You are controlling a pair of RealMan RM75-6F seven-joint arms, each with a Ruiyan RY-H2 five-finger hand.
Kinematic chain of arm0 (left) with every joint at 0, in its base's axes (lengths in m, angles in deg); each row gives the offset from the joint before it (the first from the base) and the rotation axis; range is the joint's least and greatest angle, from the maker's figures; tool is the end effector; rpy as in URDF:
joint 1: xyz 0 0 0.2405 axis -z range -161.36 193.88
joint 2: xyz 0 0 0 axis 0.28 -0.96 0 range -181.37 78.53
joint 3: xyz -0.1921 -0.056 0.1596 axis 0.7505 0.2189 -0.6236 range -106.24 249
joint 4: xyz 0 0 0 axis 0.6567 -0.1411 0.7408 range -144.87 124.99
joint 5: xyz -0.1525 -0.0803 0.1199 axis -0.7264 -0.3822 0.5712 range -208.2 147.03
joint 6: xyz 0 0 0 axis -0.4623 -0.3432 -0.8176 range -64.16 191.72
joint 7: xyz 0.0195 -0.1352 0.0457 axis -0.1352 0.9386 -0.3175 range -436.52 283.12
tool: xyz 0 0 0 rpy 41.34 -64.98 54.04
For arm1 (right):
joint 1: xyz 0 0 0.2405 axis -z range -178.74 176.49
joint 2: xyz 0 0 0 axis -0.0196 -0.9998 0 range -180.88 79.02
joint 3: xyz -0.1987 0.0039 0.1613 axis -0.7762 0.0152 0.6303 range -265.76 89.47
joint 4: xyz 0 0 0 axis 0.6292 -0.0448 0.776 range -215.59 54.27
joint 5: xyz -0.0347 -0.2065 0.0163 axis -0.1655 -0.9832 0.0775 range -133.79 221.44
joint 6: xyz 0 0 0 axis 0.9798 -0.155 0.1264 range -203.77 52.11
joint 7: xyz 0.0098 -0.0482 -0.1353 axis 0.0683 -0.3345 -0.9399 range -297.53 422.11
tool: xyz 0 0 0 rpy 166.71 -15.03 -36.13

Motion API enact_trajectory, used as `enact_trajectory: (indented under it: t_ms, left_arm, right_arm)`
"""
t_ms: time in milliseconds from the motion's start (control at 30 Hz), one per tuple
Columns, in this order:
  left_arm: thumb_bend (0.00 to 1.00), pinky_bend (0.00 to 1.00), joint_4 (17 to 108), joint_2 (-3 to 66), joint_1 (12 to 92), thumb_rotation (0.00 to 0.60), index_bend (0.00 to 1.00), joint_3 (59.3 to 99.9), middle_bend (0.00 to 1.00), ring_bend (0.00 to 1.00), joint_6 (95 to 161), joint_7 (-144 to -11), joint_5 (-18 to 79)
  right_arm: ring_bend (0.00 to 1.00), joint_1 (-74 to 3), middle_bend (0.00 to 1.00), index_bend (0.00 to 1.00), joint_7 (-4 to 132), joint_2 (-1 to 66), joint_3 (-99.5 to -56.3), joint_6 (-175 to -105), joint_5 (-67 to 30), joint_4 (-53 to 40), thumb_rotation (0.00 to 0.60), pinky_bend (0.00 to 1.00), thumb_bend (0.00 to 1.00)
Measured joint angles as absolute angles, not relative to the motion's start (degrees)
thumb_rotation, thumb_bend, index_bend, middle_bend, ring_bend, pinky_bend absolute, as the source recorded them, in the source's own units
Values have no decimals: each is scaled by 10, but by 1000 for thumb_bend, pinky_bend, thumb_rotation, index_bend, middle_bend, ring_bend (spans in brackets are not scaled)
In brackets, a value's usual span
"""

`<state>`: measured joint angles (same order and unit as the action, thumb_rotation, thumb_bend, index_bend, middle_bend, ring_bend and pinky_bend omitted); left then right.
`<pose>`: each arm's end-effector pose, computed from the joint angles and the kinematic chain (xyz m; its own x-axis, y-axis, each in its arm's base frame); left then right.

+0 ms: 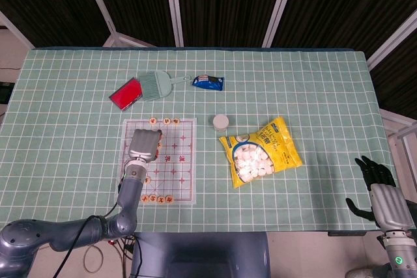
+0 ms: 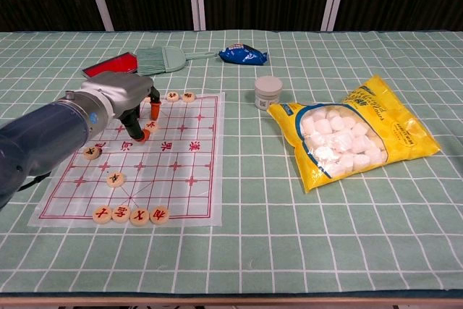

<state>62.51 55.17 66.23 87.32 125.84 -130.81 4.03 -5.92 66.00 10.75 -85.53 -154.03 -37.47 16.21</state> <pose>-0.1311 0.3637 -0.0807 0.6344 0.2939 0.7149 0.7686 -0.1416 -0.6238 -0.3159 -0.1772 0.1527 0.2842 -0.1248 0.9506 -0.9525 0.0764 0.2948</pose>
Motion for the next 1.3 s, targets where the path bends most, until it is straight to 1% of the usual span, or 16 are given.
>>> enact_trajectory:
  t_ms: [267, 533, 867, 1300]
  left_arm:
    - [313, 1000, 620, 556, 666, 600, 425, 869, 1000, 941, 1257, -1306, 37]
    - [323, 1000, 613, 560, 668, 600, 463, 869, 1000, 940, 1257, -1301, 32]
    - [331, 1000, 609, 562, 669, 600, 468, 868, 1000, 940, 1257, -1291, 39]
    - [331, 1000, 619, 549, 676, 600, 468, 881, 1000, 940, 1264, -1278, 52]
  right_arm:
    - [0, -59, 0, 0, 661, 107, -855, -1540, -374, 163, 600, 0, 338]
    - [0, -59, 0, 0, 661, 107, -854, -1538, -371, 164, 600, 0, 339]
    - [0, -59, 0, 0, 663, 107, -853, -1537, -368, 164, 600, 0, 339]
    - [0, -59, 0, 0, 666, 105, -853, -1536, -367, 167, 600, 0, 339]
